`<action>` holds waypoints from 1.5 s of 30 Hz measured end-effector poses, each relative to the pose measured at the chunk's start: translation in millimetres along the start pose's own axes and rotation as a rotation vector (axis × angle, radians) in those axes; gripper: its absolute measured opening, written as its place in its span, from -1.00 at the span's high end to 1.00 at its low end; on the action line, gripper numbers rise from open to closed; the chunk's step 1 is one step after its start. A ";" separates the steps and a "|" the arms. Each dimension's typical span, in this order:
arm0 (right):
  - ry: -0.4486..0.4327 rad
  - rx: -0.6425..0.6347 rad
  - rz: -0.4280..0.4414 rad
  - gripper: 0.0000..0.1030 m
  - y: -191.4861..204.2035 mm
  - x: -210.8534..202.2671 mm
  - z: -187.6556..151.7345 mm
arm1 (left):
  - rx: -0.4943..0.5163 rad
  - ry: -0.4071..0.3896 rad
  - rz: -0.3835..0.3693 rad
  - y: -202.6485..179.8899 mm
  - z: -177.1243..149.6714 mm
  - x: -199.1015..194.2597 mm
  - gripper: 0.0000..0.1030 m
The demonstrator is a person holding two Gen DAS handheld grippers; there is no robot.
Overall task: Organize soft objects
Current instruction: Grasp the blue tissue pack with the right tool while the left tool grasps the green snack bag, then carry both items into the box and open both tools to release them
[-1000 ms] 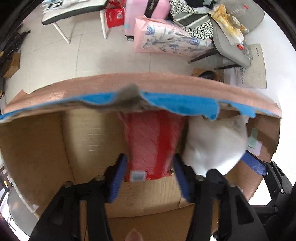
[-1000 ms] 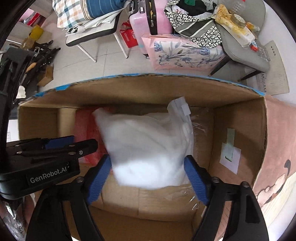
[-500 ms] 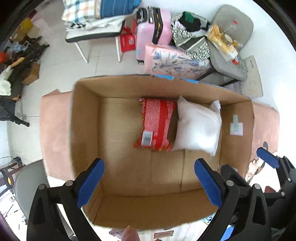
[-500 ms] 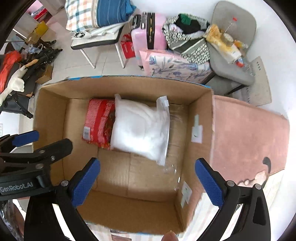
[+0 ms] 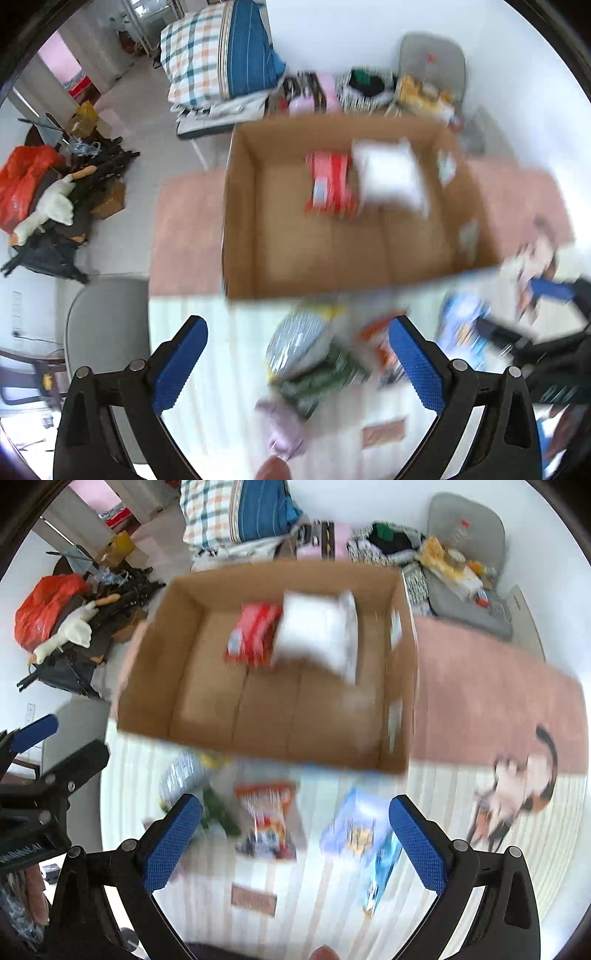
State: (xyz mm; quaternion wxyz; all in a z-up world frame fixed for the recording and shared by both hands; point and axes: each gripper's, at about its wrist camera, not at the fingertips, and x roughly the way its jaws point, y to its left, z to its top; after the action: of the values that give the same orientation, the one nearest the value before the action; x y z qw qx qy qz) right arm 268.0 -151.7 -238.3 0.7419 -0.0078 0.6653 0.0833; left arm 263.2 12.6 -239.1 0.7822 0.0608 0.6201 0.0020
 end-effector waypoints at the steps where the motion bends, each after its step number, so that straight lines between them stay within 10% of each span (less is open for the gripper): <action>1: 0.023 0.016 -0.006 -1.00 -4.2 9.0 -14.9 | 0.030 0.026 0.024 -4.3 -11.5 11.5 -0.95; 11: 0.180 0.247 -0.024 -1.00 -63.5 98.6 -51.3 | 0.422 0.216 0.223 -62.2 -64.1 137.4 -0.95; 15: 0.231 0.347 0.012 -1.00 -85.9 124.6 -49.9 | 0.462 0.276 0.211 -76.2 -66.8 159.7 0.06; 23: 0.277 0.395 0.012 -0.87 -90.2 156.1 -49.4 | 0.019 0.464 -0.126 -37.8 -52.2 165.8 0.20; 28: 0.279 0.354 -0.085 0.07 -90.4 160.8 -50.8 | -0.292 0.551 -0.349 7.6 -50.8 178.4 0.19; 38: 0.388 0.199 -0.050 0.26 -81.4 152.9 -113.0 | 0.023 0.524 -0.214 -26.6 -64.2 174.5 -0.10; 45: 0.359 0.283 -0.043 -0.03 -94.2 158.6 -126.2 | -0.151 0.517 -0.271 -31.4 -62.0 174.1 0.32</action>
State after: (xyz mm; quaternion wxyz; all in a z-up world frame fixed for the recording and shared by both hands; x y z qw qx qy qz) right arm 172.2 -242.0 -418.9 0.6070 0.0675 0.7913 -0.0292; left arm 241.1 0.8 -424.9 0.5936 -0.0835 0.7993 -0.0411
